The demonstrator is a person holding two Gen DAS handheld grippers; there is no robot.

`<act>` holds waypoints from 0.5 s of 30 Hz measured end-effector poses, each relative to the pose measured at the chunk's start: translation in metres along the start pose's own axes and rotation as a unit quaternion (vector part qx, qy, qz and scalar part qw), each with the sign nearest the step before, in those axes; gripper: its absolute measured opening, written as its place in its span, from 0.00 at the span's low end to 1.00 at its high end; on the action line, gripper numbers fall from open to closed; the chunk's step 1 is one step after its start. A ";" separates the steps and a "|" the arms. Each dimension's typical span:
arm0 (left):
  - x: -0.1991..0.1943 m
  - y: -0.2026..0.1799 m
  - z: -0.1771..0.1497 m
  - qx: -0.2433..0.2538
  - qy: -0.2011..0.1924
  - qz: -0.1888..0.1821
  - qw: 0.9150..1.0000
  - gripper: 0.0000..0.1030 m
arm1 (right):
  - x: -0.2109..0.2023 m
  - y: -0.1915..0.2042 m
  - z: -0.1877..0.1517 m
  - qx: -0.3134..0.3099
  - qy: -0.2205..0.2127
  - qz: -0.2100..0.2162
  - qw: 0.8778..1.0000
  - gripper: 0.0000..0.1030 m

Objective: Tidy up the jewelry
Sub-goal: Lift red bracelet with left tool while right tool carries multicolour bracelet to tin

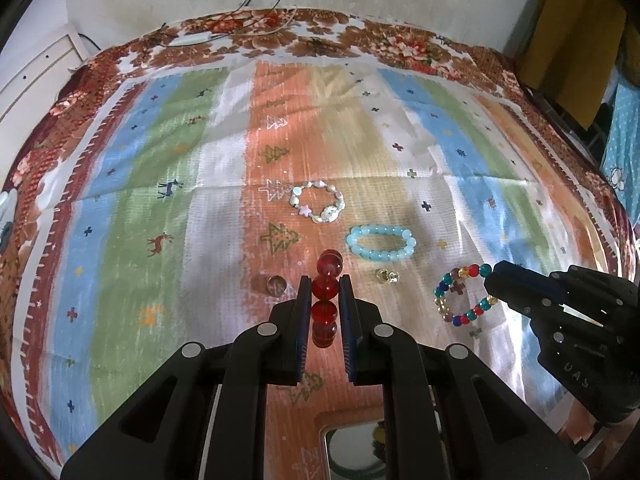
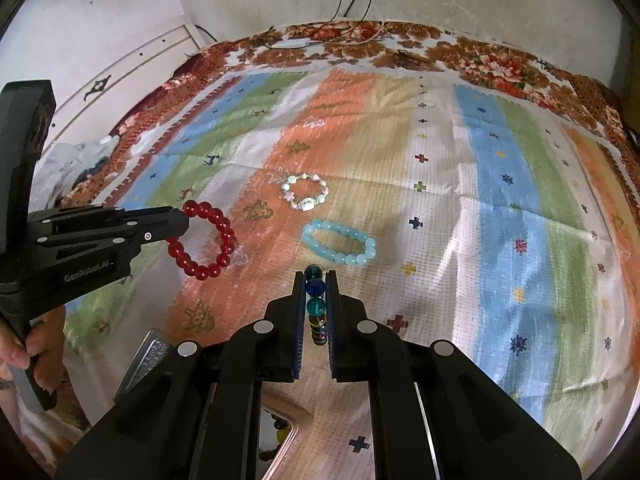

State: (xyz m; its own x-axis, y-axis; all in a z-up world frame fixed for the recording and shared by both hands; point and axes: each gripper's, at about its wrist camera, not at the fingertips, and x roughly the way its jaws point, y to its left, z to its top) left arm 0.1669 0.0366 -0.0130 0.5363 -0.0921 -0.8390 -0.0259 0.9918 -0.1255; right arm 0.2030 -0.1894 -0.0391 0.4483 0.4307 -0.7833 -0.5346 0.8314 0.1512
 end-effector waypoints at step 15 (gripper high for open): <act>-0.029 -0.002 -0.019 -0.006 -0.025 -0.015 1.000 0.13 | -0.024 0.006 -0.012 -0.001 -0.017 0.006 1.000 0.10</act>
State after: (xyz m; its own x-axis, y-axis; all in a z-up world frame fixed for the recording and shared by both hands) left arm 0.1351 0.0360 0.0014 0.5782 -0.1175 -0.8074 -0.0190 0.9874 -0.1572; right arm 0.1804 -0.1990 -0.0262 0.4667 0.4522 -0.7601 -0.5406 0.8260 0.1595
